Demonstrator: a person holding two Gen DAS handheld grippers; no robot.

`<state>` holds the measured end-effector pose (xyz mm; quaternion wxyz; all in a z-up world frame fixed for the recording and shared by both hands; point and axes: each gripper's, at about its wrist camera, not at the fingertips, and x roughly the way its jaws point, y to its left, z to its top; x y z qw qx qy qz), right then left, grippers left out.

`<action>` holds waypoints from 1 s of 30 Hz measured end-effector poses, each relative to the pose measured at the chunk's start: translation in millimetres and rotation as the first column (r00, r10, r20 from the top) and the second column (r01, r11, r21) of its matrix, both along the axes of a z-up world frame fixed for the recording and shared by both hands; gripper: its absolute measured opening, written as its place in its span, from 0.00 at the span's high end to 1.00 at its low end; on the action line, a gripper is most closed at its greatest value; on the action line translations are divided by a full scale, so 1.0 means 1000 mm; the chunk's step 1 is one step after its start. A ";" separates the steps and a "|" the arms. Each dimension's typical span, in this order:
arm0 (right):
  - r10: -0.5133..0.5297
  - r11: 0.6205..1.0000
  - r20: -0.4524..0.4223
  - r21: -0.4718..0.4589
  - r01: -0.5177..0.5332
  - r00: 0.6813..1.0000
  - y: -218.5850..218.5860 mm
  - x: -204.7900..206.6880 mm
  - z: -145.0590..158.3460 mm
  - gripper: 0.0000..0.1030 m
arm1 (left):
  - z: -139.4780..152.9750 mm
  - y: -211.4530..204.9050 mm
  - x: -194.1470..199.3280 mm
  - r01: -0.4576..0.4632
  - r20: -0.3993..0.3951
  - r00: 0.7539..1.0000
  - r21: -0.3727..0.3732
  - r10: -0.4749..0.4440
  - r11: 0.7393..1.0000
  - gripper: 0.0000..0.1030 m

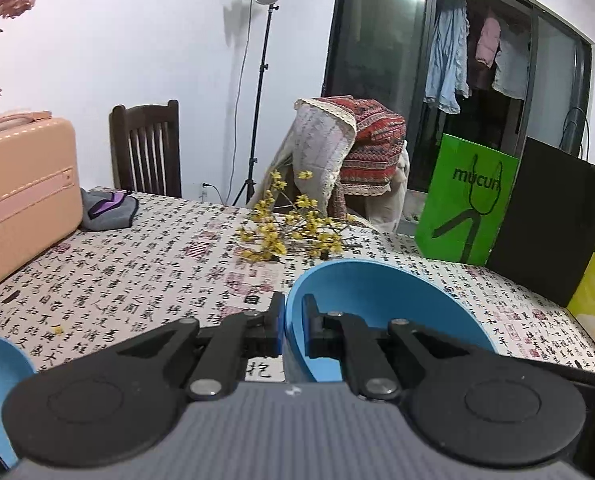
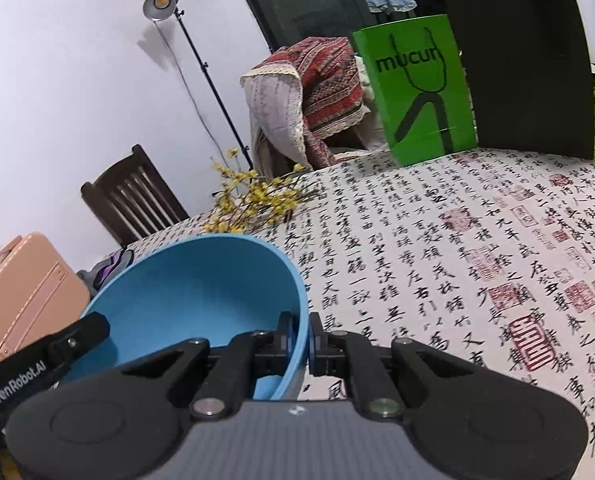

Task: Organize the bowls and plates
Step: 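Carry the held blue bowl with both grippers toward the lilac vase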

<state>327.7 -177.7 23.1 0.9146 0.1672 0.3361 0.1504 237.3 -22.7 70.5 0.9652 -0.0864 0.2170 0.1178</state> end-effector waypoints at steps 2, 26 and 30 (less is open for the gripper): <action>0.009 1.000 0.002 -0.002 -0.009 1.000 0.005 -0.001 0.000 0.93 | 0.000 0.005 -0.003 -0.008 0.000 1.000 -0.003 0.008 1.000 0.91; 0.062 0.998 0.011 -0.009 -0.062 0.998 0.038 -0.011 0.004 0.93 | 0.000 0.031 -0.023 -0.065 0.005 0.998 -0.010 0.065 0.998 0.91; 0.076 0.997 0.015 -0.005 -0.076 0.997 0.043 -0.013 0.004 0.93 | 0.001 0.036 -0.025 -0.075 0.003 0.997 -0.014 0.075 0.997 0.91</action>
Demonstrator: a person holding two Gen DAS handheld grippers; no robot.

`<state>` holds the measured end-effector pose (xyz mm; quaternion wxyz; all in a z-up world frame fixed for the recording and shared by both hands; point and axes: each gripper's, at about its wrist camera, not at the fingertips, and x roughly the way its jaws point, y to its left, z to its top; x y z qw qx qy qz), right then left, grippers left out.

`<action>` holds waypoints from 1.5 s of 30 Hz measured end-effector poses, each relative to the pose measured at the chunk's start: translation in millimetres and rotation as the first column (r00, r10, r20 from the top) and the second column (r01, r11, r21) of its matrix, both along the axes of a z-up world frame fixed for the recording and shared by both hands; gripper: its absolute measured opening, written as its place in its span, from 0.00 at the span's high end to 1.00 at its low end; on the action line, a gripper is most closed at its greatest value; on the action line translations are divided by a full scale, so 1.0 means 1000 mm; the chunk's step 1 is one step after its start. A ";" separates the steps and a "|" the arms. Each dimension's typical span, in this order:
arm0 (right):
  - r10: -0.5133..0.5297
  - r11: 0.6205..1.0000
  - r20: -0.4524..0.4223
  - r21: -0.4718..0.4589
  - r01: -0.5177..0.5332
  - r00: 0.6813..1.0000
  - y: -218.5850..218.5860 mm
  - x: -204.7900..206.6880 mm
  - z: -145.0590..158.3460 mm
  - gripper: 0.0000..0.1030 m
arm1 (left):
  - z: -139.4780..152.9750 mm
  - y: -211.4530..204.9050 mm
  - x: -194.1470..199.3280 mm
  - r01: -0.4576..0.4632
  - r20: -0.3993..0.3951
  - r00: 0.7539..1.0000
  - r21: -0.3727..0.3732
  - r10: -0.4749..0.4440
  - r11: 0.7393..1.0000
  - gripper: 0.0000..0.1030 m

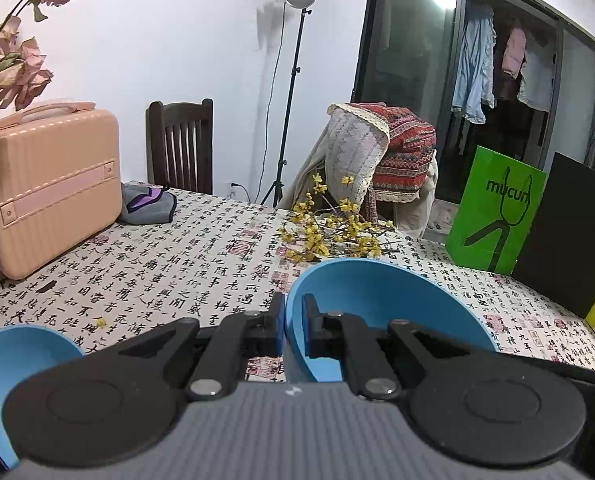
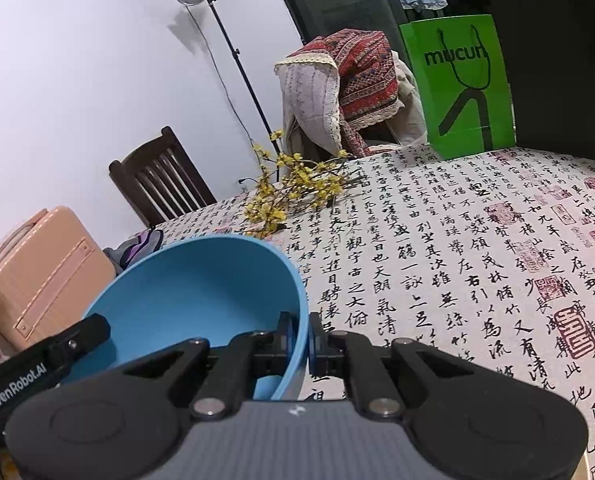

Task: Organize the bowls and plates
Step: 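Carry the held blue bowl with both grippers toward the lilac vase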

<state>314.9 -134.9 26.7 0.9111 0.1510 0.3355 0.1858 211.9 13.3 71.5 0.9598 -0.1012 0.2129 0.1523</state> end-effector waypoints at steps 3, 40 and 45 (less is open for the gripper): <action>0.009 1.000 -0.005 0.016 -0.009 1.000 0.003 -0.001 -0.001 0.93 | 0.001 0.003 -0.003 -0.007 0.004 1.000 0.010 0.007 1.000 0.91; 0.193 0.980 0.018 0.035 -0.193 0.981 0.118 -0.043 0.021 0.93 | 0.016 0.103 -0.072 -0.183 0.057 0.982 0.003 0.183 0.983 0.91; 0.220 0.974 0.017 0.040 -0.221 0.975 0.136 -0.051 0.020 0.93 | 0.016 0.117 -0.085 -0.209 0.063 0.976 -0.003 0.209 0.978 0.91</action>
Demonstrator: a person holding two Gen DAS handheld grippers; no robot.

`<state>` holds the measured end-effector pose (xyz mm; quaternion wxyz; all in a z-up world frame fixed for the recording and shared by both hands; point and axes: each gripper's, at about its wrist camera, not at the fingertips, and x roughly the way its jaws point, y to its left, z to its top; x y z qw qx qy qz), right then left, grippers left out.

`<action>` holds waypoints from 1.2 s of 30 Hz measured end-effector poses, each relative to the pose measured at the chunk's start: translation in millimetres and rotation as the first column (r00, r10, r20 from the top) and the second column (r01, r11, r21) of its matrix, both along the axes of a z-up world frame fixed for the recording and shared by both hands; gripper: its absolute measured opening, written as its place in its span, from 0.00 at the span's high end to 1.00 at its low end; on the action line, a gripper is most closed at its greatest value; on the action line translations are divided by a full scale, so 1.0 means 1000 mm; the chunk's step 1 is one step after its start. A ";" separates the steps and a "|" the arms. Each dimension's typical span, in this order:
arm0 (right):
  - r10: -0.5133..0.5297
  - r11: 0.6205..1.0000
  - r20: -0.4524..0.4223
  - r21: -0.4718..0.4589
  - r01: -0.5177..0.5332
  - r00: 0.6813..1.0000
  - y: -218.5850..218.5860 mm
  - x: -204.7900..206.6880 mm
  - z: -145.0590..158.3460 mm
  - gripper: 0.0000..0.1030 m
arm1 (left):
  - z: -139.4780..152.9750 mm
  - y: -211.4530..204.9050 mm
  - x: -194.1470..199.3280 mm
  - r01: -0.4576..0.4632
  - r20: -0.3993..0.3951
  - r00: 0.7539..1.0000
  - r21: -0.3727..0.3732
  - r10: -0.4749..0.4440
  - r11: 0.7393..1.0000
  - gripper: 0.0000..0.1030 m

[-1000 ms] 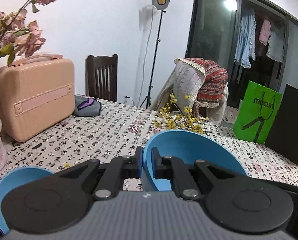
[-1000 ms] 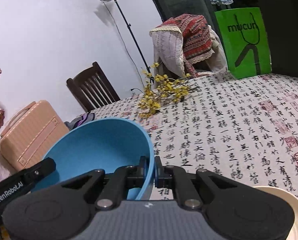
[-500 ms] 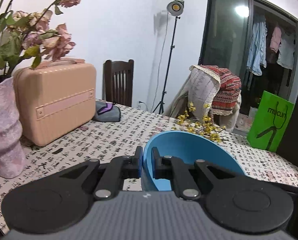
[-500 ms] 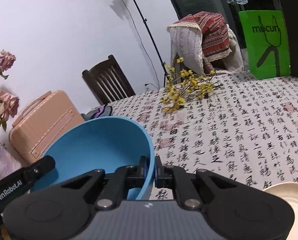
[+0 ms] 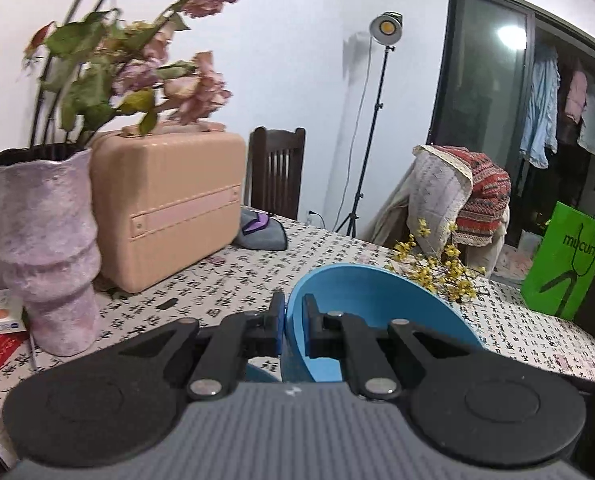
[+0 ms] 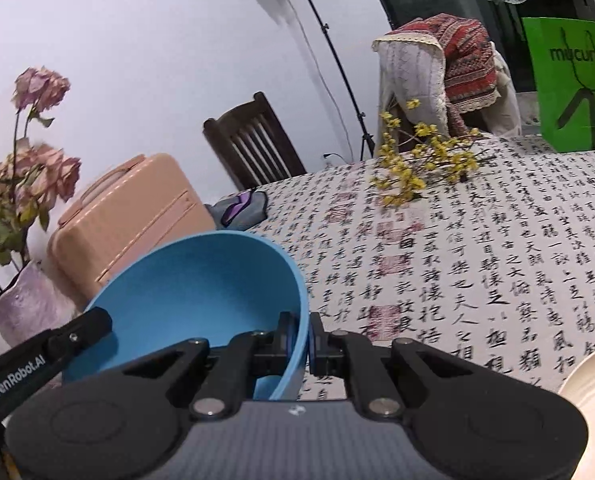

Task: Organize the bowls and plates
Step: 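Carry the held blue bowl with both grippers toward the lilac vase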

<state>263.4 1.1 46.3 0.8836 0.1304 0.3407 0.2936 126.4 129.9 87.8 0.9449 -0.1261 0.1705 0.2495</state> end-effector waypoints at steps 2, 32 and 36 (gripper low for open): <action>0.010 1.000 -0.008 0.006 -0.010 1.000 0.006 -0.003 -0.001 0.93 | -0.001 0.004 -0.006 -0.014 -0.001 1.000 0.005 0.014 1.000 0.91; 0.144 0.985 0.038 -0.103 -0.140 0.989 0.082 -0.041 -0.025 0.92 | -0.031 0.061 -0.054 -0.110 -0.024 0.994 -0.041 0.109 0.993 0.91; 0.153 0.982 0.059 -0.126 -0.144 0.987 0.085 -0.045 -0.028 0.91 | -0.034 0.061 -0.056 -0.108 -0.031 0.994 -0.035 0.107 0.993 0.91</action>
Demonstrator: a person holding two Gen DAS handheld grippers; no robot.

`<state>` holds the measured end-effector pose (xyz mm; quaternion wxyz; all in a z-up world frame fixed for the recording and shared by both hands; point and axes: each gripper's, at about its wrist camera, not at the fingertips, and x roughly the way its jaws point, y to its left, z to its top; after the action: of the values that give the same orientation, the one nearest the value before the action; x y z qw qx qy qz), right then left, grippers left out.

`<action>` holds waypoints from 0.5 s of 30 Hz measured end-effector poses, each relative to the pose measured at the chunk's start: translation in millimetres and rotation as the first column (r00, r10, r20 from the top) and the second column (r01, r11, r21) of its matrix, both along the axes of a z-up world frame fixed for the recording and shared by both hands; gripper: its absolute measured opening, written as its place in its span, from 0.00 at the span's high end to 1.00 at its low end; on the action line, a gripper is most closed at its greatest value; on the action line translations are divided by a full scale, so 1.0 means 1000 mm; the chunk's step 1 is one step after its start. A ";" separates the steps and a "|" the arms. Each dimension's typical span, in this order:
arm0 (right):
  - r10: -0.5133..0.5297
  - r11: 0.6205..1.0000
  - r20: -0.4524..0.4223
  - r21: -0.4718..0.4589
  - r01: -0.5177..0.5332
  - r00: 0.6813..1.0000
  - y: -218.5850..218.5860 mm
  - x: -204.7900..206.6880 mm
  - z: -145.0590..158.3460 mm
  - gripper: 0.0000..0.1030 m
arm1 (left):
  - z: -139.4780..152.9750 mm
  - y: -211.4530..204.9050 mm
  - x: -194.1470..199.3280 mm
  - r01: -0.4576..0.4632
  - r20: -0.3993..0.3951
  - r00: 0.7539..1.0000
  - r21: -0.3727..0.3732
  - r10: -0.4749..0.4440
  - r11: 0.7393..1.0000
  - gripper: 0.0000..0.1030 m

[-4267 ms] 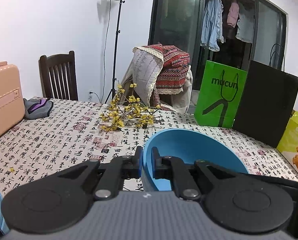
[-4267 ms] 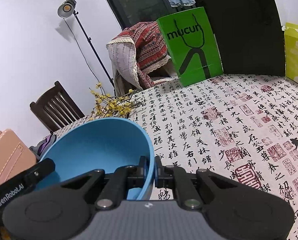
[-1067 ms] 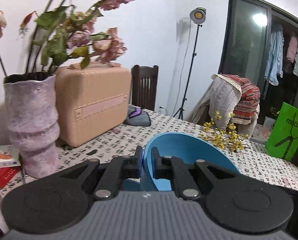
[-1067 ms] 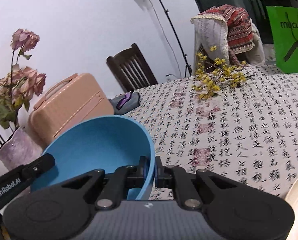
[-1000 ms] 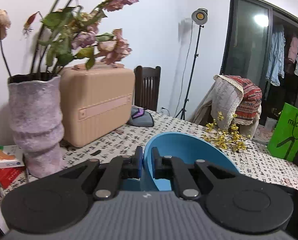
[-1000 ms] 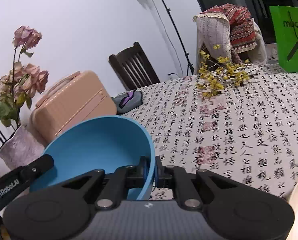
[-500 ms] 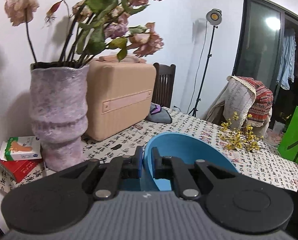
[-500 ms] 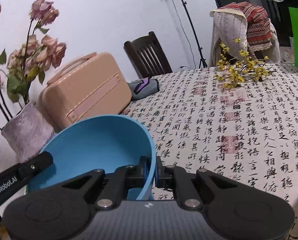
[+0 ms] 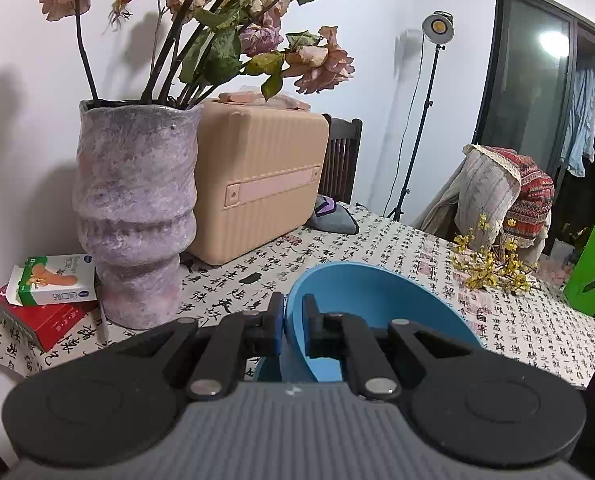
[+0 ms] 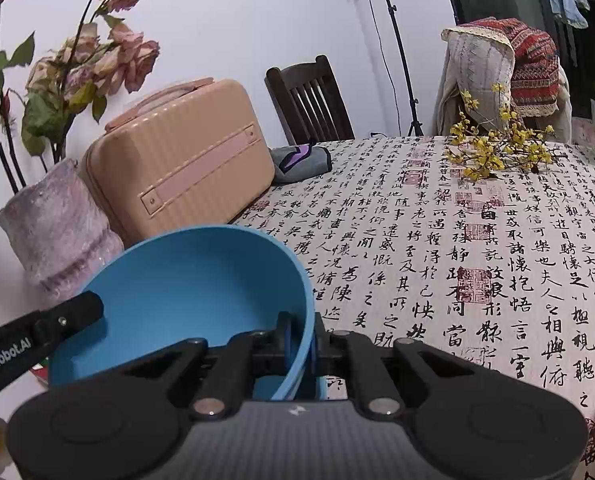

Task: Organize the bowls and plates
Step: 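Carry the held blue bowl with both grippers toward the lilac vase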

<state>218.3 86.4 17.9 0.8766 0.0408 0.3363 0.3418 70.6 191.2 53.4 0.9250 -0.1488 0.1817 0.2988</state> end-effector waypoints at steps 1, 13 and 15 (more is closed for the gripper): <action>0.001 1.000 0.013 -0.006 -0.001 1.000 0.001 -0.002 0.000 0.91 | -0.001 0.000 0.000 0.000 -0.002 1.000 0.003 0.000 1.000 0.91; 0.029 0.997 0.126 -0.076 -0.020 0.992 0.010 -0.013 -0.008 0.89 | -0.016 -0.004 -0.001 0.008 -0.027 1.000 0.048 -0.006 0.999 0.91; 0.032 0.996 0.150 -0.091 -0.018 0.988 0.011 -0.015 -0.010 0.89 | -0.019 -0.004 0.000 0.013 -0.035 0.999 0.056 -0.011 0.998 0.91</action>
<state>203.1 97.5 8.2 0.8962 -0.0287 0.2841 0.3396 70.2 187.0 34.6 0.9273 -0.1167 0.1902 0.3006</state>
